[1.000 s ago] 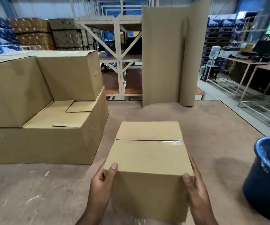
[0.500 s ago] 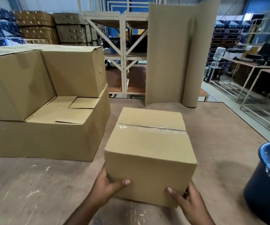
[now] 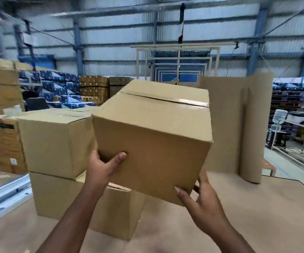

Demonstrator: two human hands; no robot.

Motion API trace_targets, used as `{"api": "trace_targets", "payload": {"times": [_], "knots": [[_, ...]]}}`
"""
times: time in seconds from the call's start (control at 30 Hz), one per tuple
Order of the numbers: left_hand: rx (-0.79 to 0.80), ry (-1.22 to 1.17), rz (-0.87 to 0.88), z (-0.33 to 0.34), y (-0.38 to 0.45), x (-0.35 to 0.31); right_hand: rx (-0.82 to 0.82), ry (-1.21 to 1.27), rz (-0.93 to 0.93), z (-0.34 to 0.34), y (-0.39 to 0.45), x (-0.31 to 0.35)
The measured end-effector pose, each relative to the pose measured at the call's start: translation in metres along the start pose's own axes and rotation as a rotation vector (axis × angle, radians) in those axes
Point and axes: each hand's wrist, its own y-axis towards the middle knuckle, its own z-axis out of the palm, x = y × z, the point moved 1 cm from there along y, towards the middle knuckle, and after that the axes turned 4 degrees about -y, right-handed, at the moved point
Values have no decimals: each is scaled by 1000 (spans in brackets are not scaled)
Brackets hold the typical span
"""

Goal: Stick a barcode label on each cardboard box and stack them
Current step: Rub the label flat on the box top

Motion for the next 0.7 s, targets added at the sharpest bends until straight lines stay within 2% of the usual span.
{"api": "trace_targets", "payload": {"times": [0.1,0.23,0.37,0.47,0.53,0.63,0.7], "knots": [[-33,47,10,-36,33,-2,83,46,-49,40,28,8],[-45,117,-47,-85,65,27,190,40,-74,89,53,2],[-21,177,-108,-110,79,63,203,-8,-38,124,68,-16],[31,372,-129,-130,90,84,183,-83,-13,145,68,-28],[23,578,-33,-141,95,87,178,-127,-12,156,66,-32],[-31,951,359,-152,107,76,156,-164,-6,173,66,-35],[-22,1109,467,-159,130,63,123,-182,-23,184,72,-35]]}}
